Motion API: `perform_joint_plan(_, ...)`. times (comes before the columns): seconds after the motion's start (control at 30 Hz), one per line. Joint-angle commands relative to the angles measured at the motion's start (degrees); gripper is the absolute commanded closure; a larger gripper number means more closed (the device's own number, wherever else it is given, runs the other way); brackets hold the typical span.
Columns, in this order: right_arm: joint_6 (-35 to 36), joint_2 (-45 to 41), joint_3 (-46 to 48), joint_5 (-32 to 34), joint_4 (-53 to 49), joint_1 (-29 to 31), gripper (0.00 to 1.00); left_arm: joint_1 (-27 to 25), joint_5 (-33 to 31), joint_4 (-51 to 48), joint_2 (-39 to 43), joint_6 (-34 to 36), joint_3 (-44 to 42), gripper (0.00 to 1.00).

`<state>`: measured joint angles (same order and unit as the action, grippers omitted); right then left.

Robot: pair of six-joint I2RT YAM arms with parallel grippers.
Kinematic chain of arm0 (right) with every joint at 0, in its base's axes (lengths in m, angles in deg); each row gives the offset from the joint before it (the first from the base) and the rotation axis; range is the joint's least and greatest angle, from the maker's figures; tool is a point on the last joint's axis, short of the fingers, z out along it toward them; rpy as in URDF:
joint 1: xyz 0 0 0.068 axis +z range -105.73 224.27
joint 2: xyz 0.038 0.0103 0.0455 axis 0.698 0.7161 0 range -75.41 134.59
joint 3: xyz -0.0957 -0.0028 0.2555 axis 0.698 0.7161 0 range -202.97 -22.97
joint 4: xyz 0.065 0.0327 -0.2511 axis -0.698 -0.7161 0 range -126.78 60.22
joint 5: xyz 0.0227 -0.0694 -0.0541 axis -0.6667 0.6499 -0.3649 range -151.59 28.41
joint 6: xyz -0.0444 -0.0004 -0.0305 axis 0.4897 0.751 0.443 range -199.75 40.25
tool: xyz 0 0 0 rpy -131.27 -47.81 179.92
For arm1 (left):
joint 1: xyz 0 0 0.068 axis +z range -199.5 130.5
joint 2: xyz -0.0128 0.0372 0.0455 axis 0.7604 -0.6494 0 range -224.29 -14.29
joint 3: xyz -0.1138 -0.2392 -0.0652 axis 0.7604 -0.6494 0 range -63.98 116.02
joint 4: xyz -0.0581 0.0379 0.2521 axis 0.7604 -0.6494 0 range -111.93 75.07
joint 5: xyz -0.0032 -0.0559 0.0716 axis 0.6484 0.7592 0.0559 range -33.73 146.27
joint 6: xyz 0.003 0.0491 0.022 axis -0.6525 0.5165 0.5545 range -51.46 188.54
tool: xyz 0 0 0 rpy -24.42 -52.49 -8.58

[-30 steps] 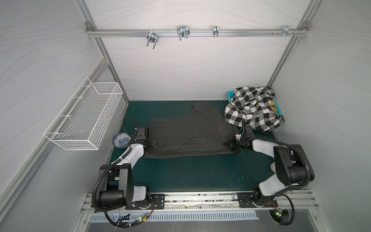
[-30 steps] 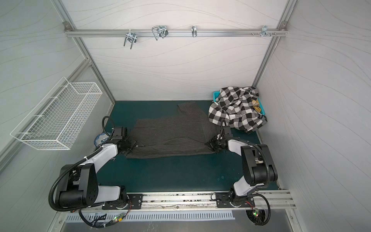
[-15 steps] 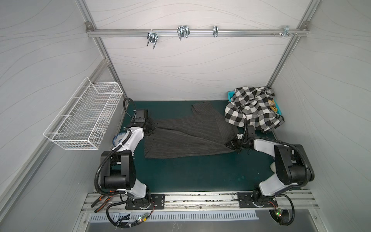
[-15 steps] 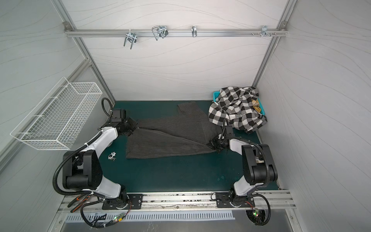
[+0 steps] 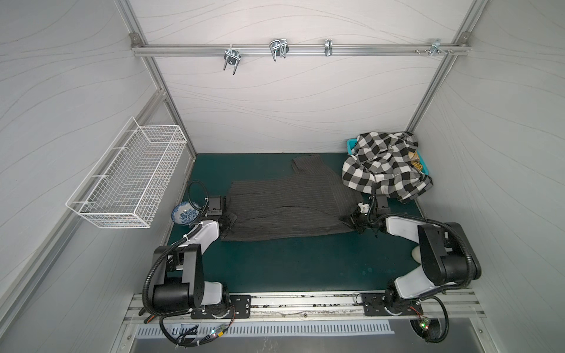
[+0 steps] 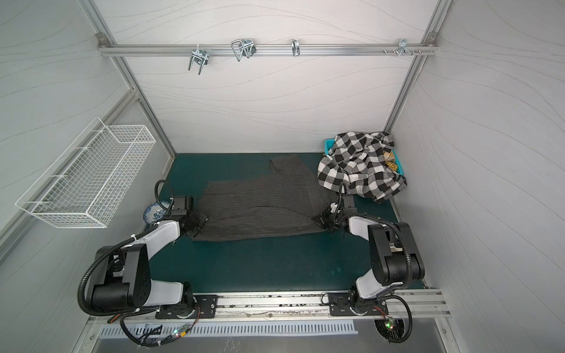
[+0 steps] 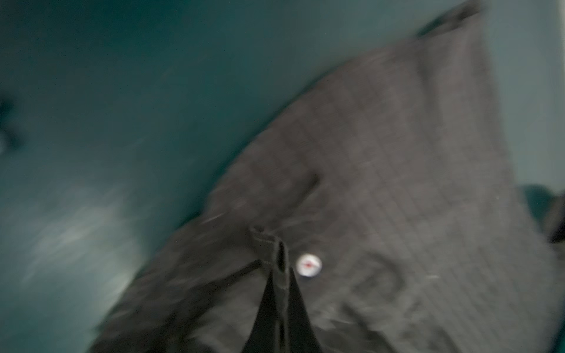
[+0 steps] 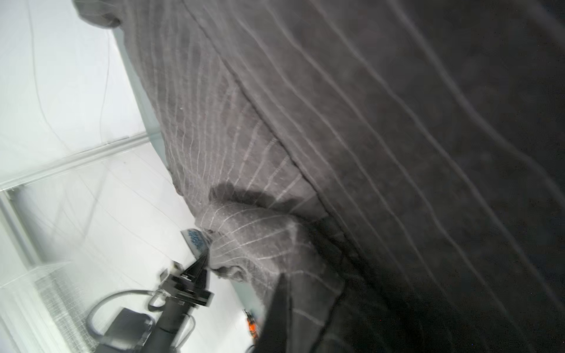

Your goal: Fold and stack the long sleeve shirts

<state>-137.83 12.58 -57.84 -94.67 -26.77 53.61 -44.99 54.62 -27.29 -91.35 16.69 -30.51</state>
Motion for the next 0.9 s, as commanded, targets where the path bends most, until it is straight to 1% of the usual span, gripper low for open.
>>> perform_joint_plan(0.0,1.0,-1.3,0.6,0.2,-3.0,0.5,0.57,0.2,-3.3,1.9,4.9,-1.7,0.5,0.84)
perform_joint_plan(0.03,1.6,-1.8,0.8,0.0,-4.0,0.6,0.51,0.2,-3.2,0.5,5.4,-1.6,0.7,0.74)
perform_joint_plan(0.1,3.3,-3.7,0.9,0.8,-9.0,1.0,0.41,0.2,-4.1,-1.6,7.5,-1.4,0.9,0.54)
perform_joint_plan(0.13,4.6,-4.7,0.6,1.4,-11.6,1.2,0.32,0.2,-4.8,-2.5,8.4,-1.7,0.8,0.48)
perform_joint_plan(0.17,5.9,-5.9,0.4,2.2,-14.4,1.3,0.3,0.2,-5.2,-3.2,9.4,-1.5,0.9,0.42)
perform_joint_plan(0.23,7.9,-7.9,0.4,4.0,-18.7,1.2,0.26,0.2,-5.1,-4.6,10.1,-0.6,1.7,0.39)
perform_joint_plan(0.3,9.8,-8.7,-0.6,4.6,-23.8,1.0,0.24,0.2,-4.8,-8.7,8.9,-0.4,3.7,0.37)
perform_joint_plan(0.37,11.0,-9.0,-1.4,3.8,-27.3,1.3,0.23,0.2,-4.2,-12.6,7.7,-0.3,5.3,0.38)
perform_joint_plan(0.43,12.7,-10.5,-2.1,3.6,-30.6,2.1,0.27,0.2,-3.3,-15.1,8.0,-0.5,6.0,0.43)
perform_joint_plan(0.47,13.6,-11.8,-2.6,4.5,-33.1,2.9,0.28,0.2,-3.0,-16.7,8.6,-0.4,6.7,0.46)
perform_joint_plan(0.53,15.4,-14.8,-4.2,6.4,-37.6,4.5,0.3,0.1,-3.8,-21.9,9.2,0.0,9.4,0.54)
perform_joint_plan(0.6,17.4,-17.8,-7.2,10.5,-41.9,6.1,0.34,-1.7,-4.1,-25.0,9.4,-0.1,12.2,0.55)
perform_joint_plan(0.67,18.5,-18.3,-10.3,13.1,-42.2,6.9,0.38,-4.5,-3.1,-24.0,8.0,0.4,14.0,0.58)
perform_joint_plan(0.73,20.7,-14.4,-15.2,13.3,-42.0,6.9,0.45,-6.7,-1.4,-22.1,4.2,0.7,16.3,0.62)
perform_joint_plan(0.77,21.8,-10.5,-18.1,13.1,-42.0,7.0,0.49,-7.5,-0.3,-20.7,1.5,1.0,17.5,0.64)
perform_joint_plan(0.87,24.7,0.8,-25.3,14.4,-42.2,7.1,0.67,-8.0,2.9,-19.7,-8.0,1.4,21.8,0.8)
